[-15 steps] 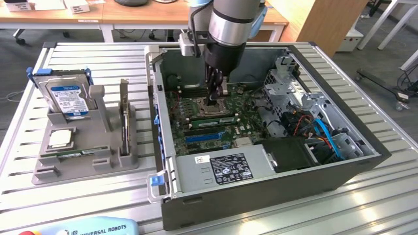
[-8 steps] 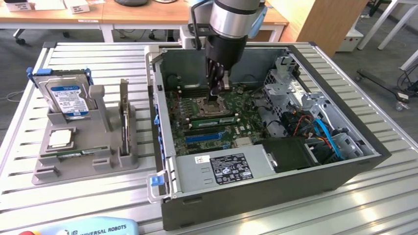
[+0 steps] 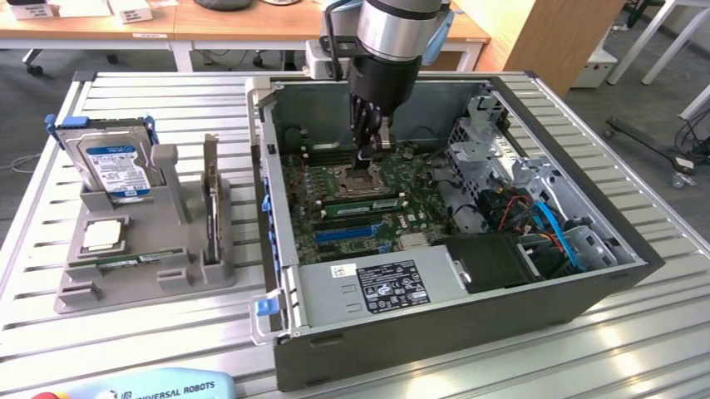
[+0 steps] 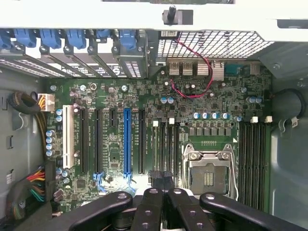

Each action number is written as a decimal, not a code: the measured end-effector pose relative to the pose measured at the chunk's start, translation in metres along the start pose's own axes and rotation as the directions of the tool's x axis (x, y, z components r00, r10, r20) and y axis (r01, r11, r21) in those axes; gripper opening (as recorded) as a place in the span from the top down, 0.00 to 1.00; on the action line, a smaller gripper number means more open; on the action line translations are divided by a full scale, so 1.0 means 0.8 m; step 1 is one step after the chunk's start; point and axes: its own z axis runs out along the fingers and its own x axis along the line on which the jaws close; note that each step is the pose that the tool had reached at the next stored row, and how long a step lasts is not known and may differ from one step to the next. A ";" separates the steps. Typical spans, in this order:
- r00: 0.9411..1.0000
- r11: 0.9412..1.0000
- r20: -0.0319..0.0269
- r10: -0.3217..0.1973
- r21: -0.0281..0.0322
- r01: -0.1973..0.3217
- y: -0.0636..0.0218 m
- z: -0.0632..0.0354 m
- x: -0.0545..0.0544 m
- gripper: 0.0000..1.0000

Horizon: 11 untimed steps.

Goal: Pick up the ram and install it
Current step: 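Press down the ram until it locks into place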

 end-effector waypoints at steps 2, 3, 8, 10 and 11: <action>1.000 1.000 0.000 0.000 0.000 0.000 -0.001 0.000 0.000 0.90; 1.000 1.000 0.000 0.000 0.000 0.000 -0.002 0.000 0.000 0.90; 1.000 1.000 0.000 0.000 0.000 0.000 -0.016 -0.001 0.000 0.90; 1.000 1.000 0.000 0.000 0.000 0.000 -0.023 -0.001 0.000 0.90; 1.000 1.000 0.000 0.000 0.000 0.000 -0.026 -0.001 0.000 0.90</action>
